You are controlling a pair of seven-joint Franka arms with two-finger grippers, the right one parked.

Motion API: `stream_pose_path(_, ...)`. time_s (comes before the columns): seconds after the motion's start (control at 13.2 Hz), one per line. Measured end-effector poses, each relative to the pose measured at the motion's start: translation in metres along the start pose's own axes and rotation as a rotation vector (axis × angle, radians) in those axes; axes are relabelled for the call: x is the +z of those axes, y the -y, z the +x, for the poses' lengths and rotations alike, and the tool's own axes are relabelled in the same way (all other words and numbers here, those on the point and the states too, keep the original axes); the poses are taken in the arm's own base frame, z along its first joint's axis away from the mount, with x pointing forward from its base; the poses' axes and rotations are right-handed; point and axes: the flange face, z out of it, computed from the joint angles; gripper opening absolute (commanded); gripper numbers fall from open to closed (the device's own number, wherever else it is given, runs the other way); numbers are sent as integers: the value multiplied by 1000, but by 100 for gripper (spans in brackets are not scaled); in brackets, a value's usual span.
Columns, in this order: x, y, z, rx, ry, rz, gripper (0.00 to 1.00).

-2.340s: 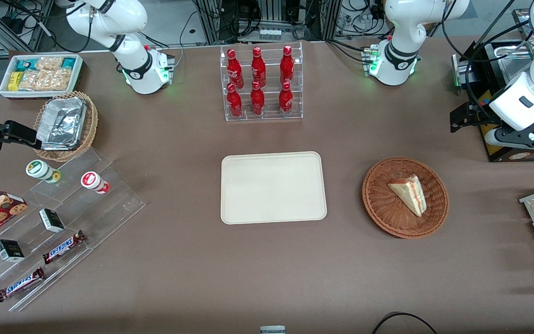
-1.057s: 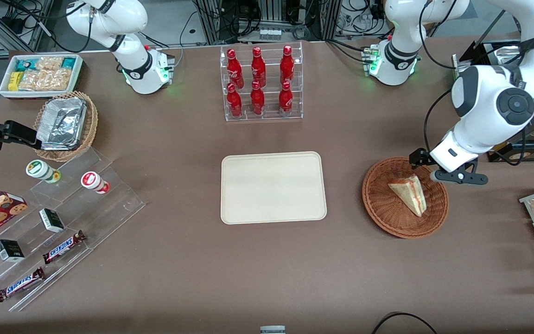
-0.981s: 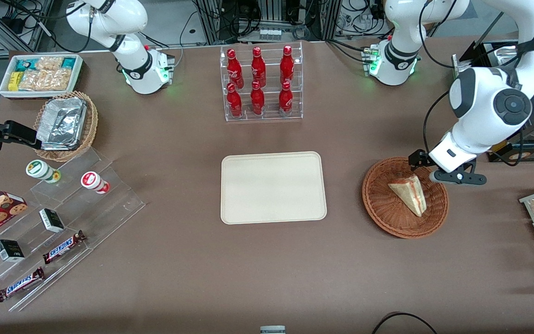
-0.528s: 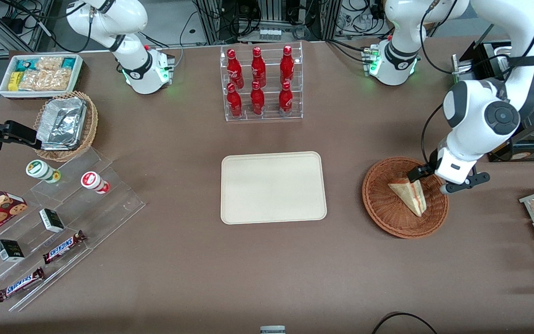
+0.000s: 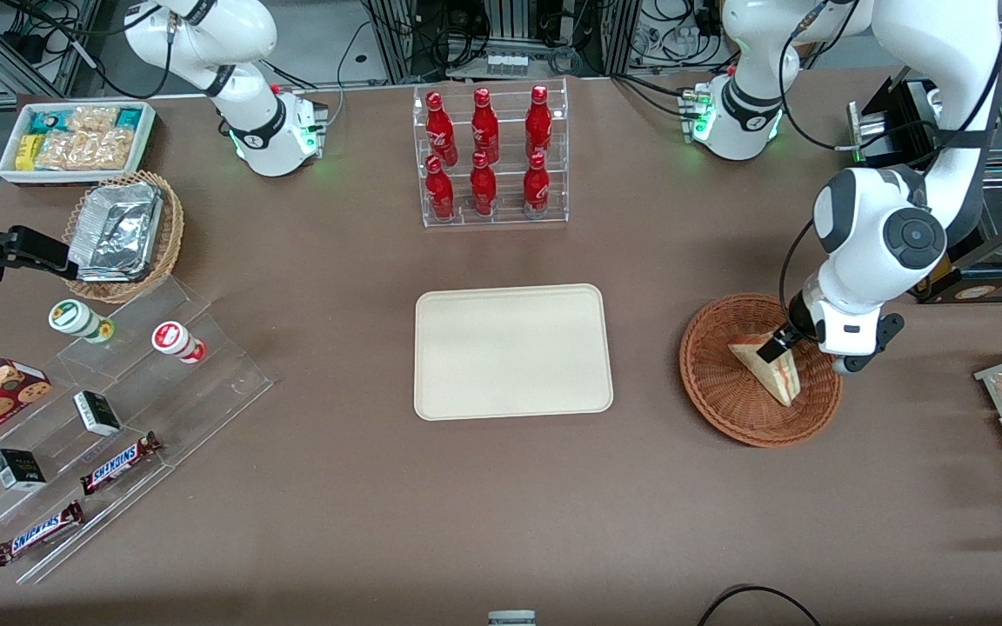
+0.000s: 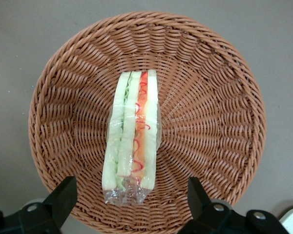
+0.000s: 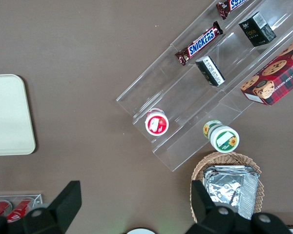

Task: Place sandwich from basket to tray
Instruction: 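Lower the open left gripper around the upright sandwich, then close the left gripper on the sandwich and lift it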

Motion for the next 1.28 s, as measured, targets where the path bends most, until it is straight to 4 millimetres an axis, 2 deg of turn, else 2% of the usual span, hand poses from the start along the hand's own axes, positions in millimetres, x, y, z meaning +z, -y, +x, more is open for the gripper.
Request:
stream_pose_path(0.38,17,-2,2,-1,15,13,100)
stream_pose_path(0.68,45,-4,6,-6,29,16,98)
stream_pose_path(0.75,51,-5,7,-7,32,17,71)
stream_pose_path(0.83,54,-5,8,-7,33,18,22)
stream_pose_path(0.91,56,-5,8,-8,34,18,0)
stream_pose_path(1.28,57,-4,8,19,35,28,0)
